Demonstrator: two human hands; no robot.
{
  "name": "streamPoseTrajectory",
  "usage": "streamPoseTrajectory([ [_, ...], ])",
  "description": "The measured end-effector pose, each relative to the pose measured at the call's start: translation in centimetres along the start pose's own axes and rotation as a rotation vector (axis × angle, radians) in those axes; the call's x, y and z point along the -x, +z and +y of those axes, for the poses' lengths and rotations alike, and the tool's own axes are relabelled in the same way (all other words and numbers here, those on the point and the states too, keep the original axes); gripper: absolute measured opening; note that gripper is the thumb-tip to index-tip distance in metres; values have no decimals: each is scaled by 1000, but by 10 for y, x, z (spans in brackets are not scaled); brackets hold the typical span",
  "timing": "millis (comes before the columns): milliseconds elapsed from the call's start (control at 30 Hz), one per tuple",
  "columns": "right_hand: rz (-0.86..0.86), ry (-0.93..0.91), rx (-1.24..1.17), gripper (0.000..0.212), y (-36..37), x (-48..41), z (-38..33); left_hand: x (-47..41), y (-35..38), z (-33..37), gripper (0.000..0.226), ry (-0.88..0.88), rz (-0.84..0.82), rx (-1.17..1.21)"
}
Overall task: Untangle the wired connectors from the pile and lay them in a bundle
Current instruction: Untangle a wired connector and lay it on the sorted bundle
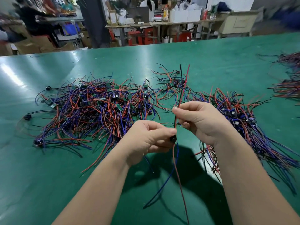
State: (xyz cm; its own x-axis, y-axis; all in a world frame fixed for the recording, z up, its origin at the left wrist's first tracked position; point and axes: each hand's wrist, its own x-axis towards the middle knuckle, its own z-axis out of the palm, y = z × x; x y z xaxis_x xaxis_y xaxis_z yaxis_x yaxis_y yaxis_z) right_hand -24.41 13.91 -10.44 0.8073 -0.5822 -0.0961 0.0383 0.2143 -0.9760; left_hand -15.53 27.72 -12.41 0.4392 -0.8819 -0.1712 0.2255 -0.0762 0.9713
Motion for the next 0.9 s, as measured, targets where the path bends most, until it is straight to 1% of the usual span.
streamPoseTrajectory([
  [67, 97, -57, -11, 14, -8, -4, -2, 2, -1, -1, 15, -76, -81, -119],
  [167, 201, -109, -28, 11, -16, -7, -2, 3, -2, -5, 18, -162, -152, -277],
  [267, 230, -100, -82, 15, -17, -7, -2, 4, -5, -7, 17, -211, -199, -368],
  [367, 333, -135, 4, 24, -21, -7, -2, 5, -6, -7, 15, -239, -240, -409],
  [433, 381, -178, 62, 30, -23, -7, -1, 7, -7, -4, 15, -235, -271, -400],
  [533, 373, -219, 16, 26, -20, -8, 1, 11, -10, 4, 14, -195, -272, -329],
  [600, 405, -194, 24, 29, -17, -11, 1, 10, -12, 9, 16, -149, -183, -197],
  [667, 444, -160, 152, 25, -15, -12, 2, 6, -13, 11, 18, -103, -34, -44],
  [700, 411, -152, 220, 22, -13, -11, 2, 2, -14, 11, 21, -82, 47, 11],
  [733, 321, -155, 277, 23, -11, -9, 3, -1, -15, 9, 22, -64, 121, 39],
  [767, 187, -162, 334, 27, -8, -6, 5, -3, -16, 6, 24, -52, 181, 43],
  [833, -77, -190, 490, 31, 0, 0, 10, -6, -15, 1, 25, -40, 245, 37],
  [867, -145, -219, 565, 30, 5, 2, 12, -7, -15, 0, 25, -31, 257, 36],
  [900, -150, -256, 625, 26, 10, 3, 15, -8, -15, -2, 26, -18, 264, 33],
])
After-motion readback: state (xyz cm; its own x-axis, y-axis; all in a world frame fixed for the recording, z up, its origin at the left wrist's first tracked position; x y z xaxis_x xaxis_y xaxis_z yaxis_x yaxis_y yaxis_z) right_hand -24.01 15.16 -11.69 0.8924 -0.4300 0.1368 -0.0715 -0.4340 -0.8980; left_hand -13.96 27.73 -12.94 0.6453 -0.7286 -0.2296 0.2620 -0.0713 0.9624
